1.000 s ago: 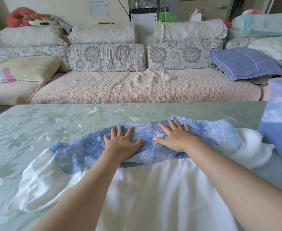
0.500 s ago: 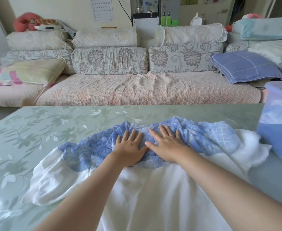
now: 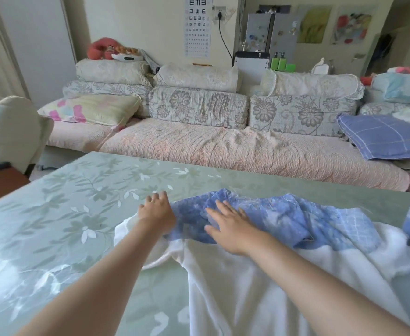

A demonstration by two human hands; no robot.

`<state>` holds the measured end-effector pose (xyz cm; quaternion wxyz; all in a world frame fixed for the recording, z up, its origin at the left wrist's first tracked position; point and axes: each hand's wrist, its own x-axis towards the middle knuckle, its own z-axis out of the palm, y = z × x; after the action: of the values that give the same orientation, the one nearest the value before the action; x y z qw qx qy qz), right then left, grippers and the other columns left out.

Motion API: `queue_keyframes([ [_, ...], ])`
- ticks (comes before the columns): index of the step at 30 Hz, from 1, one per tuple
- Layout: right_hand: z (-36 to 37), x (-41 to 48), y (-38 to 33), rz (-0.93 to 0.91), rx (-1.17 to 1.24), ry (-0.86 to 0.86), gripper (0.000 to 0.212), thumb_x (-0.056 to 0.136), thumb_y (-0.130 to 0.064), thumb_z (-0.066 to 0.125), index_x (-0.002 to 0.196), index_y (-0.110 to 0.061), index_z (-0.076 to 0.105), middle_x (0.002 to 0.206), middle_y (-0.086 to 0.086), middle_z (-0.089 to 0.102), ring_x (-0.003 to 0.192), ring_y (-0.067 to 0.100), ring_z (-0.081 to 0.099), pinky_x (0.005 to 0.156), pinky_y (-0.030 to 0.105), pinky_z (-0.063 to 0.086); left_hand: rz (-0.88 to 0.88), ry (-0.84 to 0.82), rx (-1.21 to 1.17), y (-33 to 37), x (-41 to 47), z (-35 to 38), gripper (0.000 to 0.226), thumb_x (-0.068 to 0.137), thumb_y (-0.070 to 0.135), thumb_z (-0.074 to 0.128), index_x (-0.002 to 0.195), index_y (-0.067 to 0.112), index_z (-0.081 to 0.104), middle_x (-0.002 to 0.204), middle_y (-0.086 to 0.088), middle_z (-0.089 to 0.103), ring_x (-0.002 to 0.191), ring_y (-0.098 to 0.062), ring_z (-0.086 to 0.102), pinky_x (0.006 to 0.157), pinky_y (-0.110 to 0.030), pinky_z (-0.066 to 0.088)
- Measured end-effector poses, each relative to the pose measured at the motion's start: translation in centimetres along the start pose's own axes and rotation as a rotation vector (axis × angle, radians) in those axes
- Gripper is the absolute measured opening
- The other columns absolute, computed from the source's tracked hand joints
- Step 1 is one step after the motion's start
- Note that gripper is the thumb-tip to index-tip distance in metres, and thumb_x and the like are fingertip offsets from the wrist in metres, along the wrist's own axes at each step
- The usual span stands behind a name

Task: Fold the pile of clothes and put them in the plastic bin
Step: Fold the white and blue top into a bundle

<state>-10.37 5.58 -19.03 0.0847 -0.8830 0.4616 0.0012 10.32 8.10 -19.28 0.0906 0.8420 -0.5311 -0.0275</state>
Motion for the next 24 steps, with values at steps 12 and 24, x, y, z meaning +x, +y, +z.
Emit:
queue_keyframes([
  [12,3.9,3.1,-8.0,-0.08,-0.065,-0.162,0.069,0.1,-0.059,0.024,0.159,-0.033,0.0,0.167,0.003,-0.011,0.153,0.021,-0.011,0.122,0.049,-0.004,-0.084,-0.298,-0.142,-9.3,-0.3,-3.9,0.037,0.081,0.042,0.066,0.101,0.011,0.068,0.095,-0.003,0.065,0.085,-0.021,0.063,0.067,-0.027,0.046],
  [24,-0.9,2.8,-7.5,0.166,0.955,0.21,0.041,0.097,-0.056,0.043,0.114,-0.026,0.065,0.107,-0.004,0.068,0.095,0.02,0.065,0.086,0.033,0.049,-0.163,-0.441,-1.204,-5.0,0.7,-6.7,0.035,0.084,0.034,0.074,0.097,0.001,0.067,0.073,-0.012,0.064,0.056,-0.017,0.06,0.055,-0.022,0.05],
])
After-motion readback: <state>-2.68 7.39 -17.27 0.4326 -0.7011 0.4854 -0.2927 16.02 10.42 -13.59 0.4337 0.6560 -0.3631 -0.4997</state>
